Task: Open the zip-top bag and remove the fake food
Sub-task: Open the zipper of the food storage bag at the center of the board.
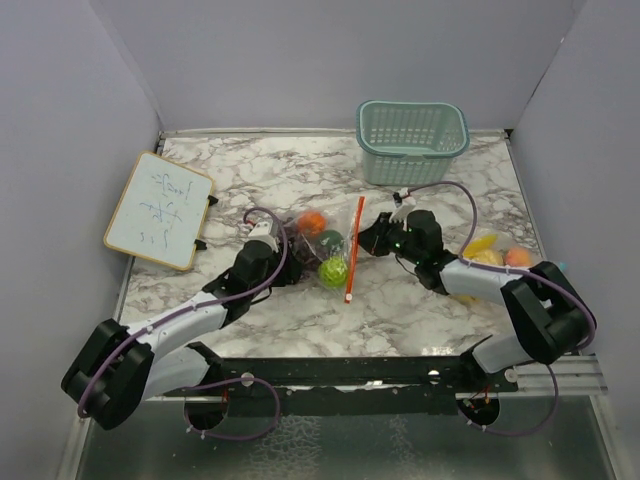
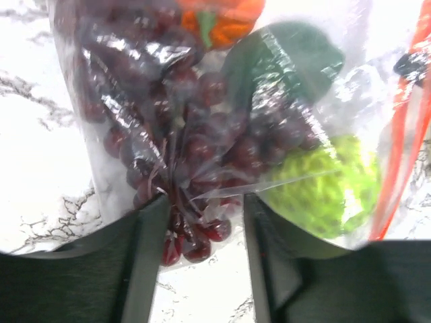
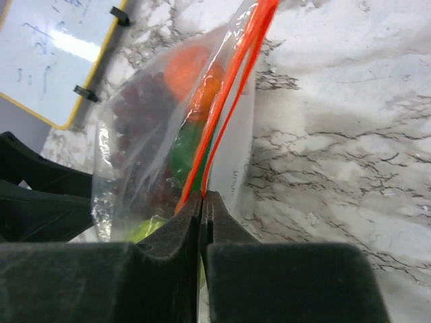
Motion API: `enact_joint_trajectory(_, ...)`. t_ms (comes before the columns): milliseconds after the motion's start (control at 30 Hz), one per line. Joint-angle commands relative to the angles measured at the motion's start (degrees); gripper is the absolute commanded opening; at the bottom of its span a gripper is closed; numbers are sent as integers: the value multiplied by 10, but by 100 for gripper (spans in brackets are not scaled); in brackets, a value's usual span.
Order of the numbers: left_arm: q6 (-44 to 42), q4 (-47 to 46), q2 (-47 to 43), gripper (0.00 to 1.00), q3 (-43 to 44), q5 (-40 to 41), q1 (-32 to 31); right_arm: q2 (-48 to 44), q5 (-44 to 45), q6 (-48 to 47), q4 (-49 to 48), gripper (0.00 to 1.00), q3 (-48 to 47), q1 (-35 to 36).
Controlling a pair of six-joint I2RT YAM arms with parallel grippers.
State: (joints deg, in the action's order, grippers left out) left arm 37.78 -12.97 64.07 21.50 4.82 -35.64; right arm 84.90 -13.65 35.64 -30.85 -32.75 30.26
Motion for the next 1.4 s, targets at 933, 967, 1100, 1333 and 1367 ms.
enact_joint_trajectory(933,-55,47,2,56,235,74,-168,-166,-6,-29,65,2,-3,23)
enact_joint_trajectory(967,-61,52,15,56,245,84,-180,-168,-5,-29,66,2,-4,23)
enact_joint_trajectory(1100,-88,59,60,57,275,139,-229,-175,2,-32,78,2,-7,23)
enact_joint_trajectory(1333,-143,134,134,58,346,294,-304,-196,16,-43,102,2,-10,23)
enact_joint_trajectory(1367,-145,143,141,58,352,310,-310,-198,17,-43,103,2,-10,23)
